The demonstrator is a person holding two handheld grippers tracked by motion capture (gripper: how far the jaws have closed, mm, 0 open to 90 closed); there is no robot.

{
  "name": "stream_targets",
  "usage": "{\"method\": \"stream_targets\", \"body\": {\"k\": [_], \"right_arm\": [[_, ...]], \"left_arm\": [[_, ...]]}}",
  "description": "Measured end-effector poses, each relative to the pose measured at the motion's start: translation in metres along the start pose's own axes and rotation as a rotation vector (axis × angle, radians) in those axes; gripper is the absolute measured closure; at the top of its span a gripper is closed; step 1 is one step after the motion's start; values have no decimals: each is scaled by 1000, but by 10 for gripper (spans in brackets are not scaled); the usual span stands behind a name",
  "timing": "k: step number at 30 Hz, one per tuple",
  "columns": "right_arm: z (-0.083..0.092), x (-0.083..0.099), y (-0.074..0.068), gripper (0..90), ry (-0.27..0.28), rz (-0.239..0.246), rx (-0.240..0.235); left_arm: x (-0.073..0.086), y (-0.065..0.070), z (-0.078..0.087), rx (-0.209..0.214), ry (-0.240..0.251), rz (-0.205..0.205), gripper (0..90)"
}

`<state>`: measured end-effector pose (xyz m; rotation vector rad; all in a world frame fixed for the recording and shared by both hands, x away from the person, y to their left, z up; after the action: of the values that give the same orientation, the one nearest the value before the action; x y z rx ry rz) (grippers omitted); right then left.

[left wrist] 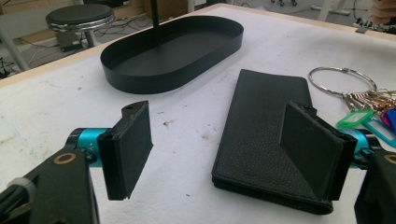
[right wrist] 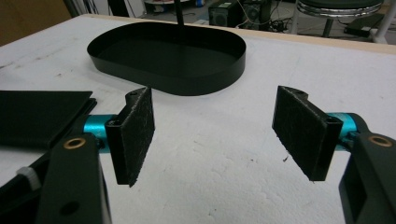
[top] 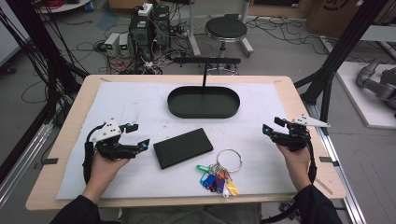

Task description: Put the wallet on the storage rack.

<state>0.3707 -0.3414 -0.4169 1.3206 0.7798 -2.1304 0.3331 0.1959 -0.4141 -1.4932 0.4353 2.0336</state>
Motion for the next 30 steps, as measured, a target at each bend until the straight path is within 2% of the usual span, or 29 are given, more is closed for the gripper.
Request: {"method": "stream_targets", "body": {"k": [5,12,18,22,24,25,26,27,30], "right_arm": [[-1,0,3,303,8,-17,18],[-2,1,5,299,-1,-10,23],[-1,0,4,299,3,3,33],[-3,0,5,296,-3,-1,39],[-3,1,6,295,-6,0,40],[-3,1,6,295,-6,0,40],[-3,1,6,294,-7,-1,39],[-3,1,6,294,-7,-1,39],[-4,1,6,293,-12,-3,38]], "left_arm": [[1,9,2,22,4,-18,270],[4,25,-3,45,-2,-72,309],[9,34,-7,75,-20,-102,343],[13,41,-8,107,-29,-150,376],[18,49,-11,130,-45,-196,398],[18,49,-11,130,-45,-196,406],[22,55,-14,152,-63,-232,415],[22,55,-14,152,-63,-232,423],[27,63,-18,169,-99,-293,435]]}}
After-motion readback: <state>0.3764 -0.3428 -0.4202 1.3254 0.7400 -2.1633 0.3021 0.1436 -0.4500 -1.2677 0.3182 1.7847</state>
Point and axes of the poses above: each handheld gripper's, and its own axes: z roughly backward along the jaws, x roughly out of its underside, y roughly to its right, the point moved 3 cm from there along -z, roughly forward along the jaws, and after that the axes turned 12 degrees about -x, right-handed, at the moved point
